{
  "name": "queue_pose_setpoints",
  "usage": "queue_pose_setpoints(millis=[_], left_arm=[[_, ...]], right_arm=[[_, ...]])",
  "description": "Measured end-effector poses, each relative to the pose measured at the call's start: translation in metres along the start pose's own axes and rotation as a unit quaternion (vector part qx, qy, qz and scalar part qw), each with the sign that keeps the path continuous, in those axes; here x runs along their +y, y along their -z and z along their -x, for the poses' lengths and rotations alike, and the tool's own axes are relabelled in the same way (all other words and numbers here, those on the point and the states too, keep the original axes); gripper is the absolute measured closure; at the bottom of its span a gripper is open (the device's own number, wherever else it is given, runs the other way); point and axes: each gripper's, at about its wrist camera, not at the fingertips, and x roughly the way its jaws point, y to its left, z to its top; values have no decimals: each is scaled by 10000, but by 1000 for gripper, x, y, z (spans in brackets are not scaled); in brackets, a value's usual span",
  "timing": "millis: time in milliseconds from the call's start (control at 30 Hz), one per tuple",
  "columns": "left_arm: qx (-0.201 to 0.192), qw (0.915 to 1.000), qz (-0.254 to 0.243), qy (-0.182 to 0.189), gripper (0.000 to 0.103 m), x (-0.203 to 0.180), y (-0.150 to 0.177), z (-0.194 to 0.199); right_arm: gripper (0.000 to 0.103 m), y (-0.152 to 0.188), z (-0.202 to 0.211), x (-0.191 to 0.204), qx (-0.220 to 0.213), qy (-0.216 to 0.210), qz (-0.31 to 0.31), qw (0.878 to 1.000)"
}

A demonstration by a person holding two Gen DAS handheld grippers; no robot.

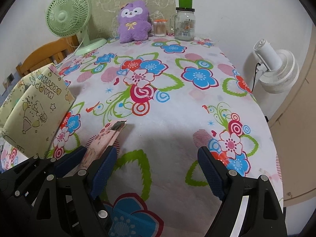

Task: Organize soft objects
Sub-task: 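Carry the pink pack with the left tool over the box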

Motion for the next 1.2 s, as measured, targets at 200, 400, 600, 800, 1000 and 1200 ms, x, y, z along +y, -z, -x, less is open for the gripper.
queue_pose_setpoints(millis=[200,400,600,800,1000,1200], left_arm=[[-120,9999,-6,6,72,-1,1,14],[-272,9996,-57,-10,72,-1,1,31],[-395,9992,-91,6,72,0,2,48],[-466,9988,-151,58,72,7,2,65],[-581,9982,-169,55,72,15,0,81],[-712,9973,-157,14,72,28,-5,97]], right_arm=[[17,2,17,2,-107,49,-45,9999],[17,4,34,4,-215,108,-121,9996],[17,6,53,10,-363,148,-122,9992],[17,6,70,19,-460,215,-80,9987],[16,5,87,33,-577,306,-6,9979],[16,-2,101,47,-711,313,34,9970]])
